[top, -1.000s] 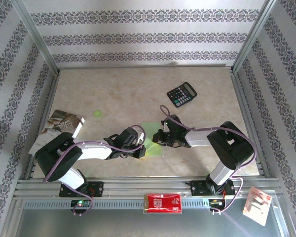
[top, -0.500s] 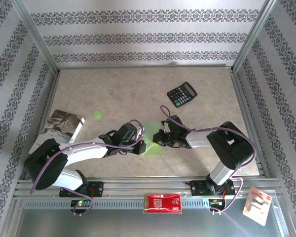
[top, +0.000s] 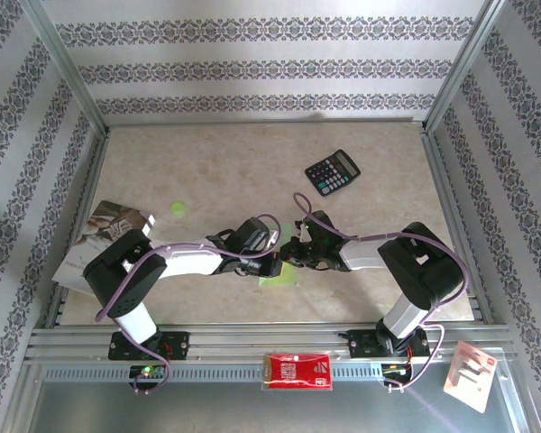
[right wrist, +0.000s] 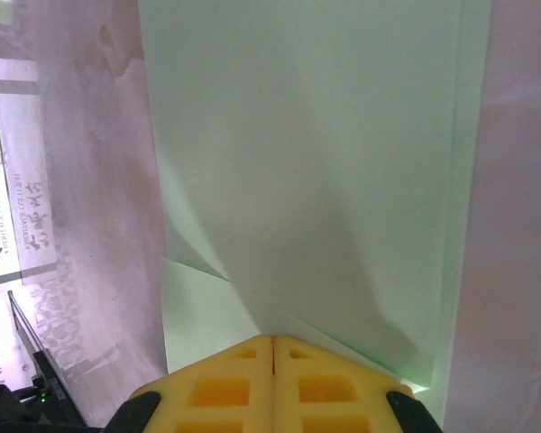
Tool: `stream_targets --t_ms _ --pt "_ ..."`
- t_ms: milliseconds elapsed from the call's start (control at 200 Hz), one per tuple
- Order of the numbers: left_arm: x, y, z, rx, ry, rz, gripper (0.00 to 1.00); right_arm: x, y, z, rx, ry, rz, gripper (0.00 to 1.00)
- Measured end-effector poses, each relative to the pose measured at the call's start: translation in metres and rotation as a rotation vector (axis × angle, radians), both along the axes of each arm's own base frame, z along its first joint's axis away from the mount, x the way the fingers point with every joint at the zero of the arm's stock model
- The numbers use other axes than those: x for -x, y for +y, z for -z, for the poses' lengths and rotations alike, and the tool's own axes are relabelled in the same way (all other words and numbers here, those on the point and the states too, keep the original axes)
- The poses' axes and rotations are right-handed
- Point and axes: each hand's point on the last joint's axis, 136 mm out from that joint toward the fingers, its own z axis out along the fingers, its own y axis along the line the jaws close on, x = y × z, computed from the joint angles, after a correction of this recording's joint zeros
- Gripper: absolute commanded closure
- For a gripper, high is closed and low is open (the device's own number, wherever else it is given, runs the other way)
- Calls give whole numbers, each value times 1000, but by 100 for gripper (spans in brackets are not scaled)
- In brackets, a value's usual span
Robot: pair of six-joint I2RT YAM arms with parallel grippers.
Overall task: Fold a paper plane with a square sheet of paper (pick it up from the middle)
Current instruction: Fold the triangle a second time at the center of the table.
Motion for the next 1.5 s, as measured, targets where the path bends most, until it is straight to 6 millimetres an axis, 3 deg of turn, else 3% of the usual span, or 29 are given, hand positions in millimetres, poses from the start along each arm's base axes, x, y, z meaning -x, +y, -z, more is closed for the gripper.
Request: stream_targets --t_ms 240,620,1504 --pt "-10 6 5 18 25 -41 100 0 0 0 -2 1 1 100" --pt "-4 10 18 17 46 -35 100 0 -1 0 -1 4 0 100" --pt "36 46 20 69 94 -113 100 0 -1 1 3 13 0 100"
